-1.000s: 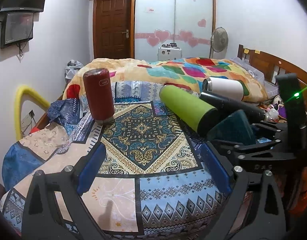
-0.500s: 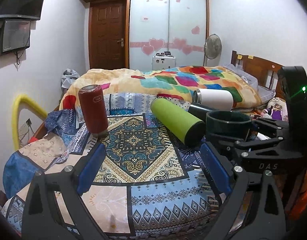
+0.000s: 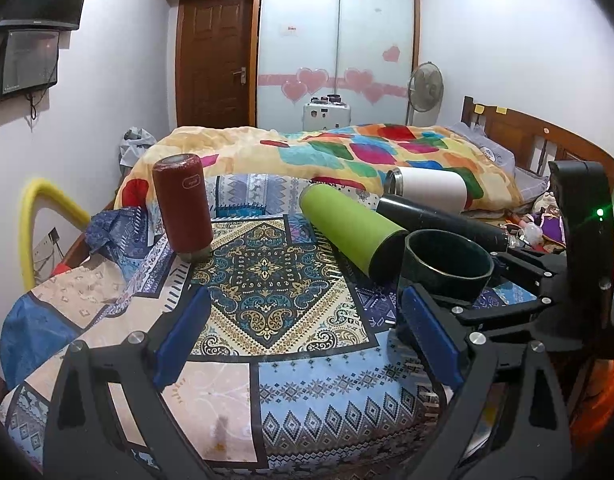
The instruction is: Flip cup upright
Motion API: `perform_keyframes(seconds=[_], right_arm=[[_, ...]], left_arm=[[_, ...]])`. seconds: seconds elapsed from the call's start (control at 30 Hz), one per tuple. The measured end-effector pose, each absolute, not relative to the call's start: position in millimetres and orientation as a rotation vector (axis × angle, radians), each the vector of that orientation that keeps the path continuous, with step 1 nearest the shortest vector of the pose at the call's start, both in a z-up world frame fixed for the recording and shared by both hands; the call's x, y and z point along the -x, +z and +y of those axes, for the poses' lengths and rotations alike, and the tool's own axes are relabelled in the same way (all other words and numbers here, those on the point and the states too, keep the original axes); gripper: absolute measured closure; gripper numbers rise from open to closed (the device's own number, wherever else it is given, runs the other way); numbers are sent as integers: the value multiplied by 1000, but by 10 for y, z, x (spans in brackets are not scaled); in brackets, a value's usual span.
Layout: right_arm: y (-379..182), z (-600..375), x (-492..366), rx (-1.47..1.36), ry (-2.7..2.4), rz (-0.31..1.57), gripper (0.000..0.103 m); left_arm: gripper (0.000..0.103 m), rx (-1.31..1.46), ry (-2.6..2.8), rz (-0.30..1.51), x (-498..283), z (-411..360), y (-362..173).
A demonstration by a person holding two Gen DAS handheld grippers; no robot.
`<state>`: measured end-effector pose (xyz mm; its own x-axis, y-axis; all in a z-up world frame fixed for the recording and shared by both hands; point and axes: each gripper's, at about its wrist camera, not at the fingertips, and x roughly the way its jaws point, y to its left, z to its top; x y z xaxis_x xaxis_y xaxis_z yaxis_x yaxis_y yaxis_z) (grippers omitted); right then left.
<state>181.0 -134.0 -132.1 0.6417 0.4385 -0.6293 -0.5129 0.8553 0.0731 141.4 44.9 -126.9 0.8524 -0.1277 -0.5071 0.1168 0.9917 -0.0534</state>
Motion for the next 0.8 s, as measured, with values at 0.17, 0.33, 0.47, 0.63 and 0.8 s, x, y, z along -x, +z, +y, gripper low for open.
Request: perform_keyframes(seconds=[0.17,0.33,0.47,0.63,0.8], right_arm=[[-1351,-1311,-1785,121,560,688,31],[-1358,-1355,-1751,95,552,703,31],[-1243,-1431,-1627,84,558,678,30],[-862,-1610,-1350,65,536,563,30],[-424,-1921,-1016,-1,509,422,26]], left_arm=[[5,26,-119,545,-1389,441,-1270],[5,27,-115,532,-1297,424,-1178],[5,25,-111,501,-1189,382,-1033],[5,35,-108,423,-970,309,-763],[5,39,-96,328,-703,225,-479]])
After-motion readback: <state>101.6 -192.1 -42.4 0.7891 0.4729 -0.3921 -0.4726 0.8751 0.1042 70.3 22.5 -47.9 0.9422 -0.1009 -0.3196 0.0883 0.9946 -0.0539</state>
